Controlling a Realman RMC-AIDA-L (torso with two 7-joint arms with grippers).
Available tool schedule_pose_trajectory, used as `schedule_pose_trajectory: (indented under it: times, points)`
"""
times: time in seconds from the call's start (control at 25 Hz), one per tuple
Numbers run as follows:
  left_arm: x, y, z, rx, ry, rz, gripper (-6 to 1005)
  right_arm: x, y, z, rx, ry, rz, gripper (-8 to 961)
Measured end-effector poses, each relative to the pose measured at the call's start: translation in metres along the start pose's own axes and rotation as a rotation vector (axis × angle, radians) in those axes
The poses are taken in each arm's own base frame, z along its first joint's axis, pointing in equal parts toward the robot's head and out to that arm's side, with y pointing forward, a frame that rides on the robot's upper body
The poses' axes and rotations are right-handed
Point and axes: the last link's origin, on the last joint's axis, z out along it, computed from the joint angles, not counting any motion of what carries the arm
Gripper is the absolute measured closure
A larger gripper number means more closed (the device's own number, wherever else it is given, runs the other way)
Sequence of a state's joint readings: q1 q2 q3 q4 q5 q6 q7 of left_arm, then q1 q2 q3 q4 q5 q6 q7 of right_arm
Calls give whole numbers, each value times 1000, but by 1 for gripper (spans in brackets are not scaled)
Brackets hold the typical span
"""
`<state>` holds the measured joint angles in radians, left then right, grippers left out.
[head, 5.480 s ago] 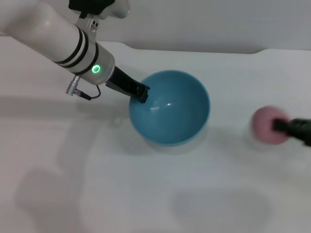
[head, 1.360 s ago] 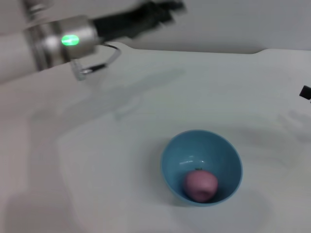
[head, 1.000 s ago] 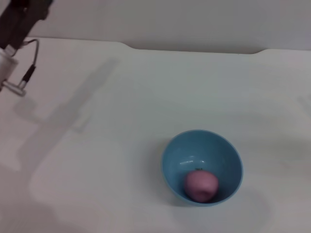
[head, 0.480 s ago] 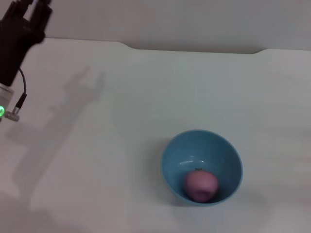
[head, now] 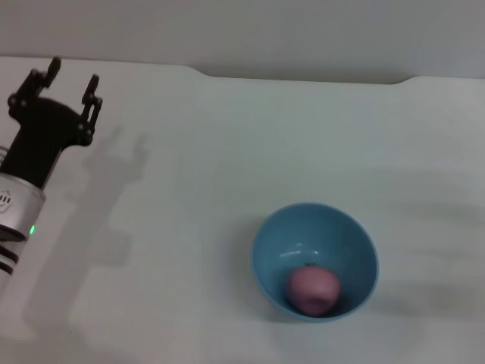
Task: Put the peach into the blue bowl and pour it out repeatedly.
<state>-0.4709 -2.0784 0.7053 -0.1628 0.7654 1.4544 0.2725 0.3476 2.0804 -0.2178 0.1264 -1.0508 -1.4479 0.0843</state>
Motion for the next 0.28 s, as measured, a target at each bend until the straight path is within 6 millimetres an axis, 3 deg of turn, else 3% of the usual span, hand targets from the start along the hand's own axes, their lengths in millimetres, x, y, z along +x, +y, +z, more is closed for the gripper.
schedule_pose_trajectory:
  times: [0.28]
  points:
    - [-7,13,-10,42,-82,-219,519,6,26,-4,-43,32,78,390]
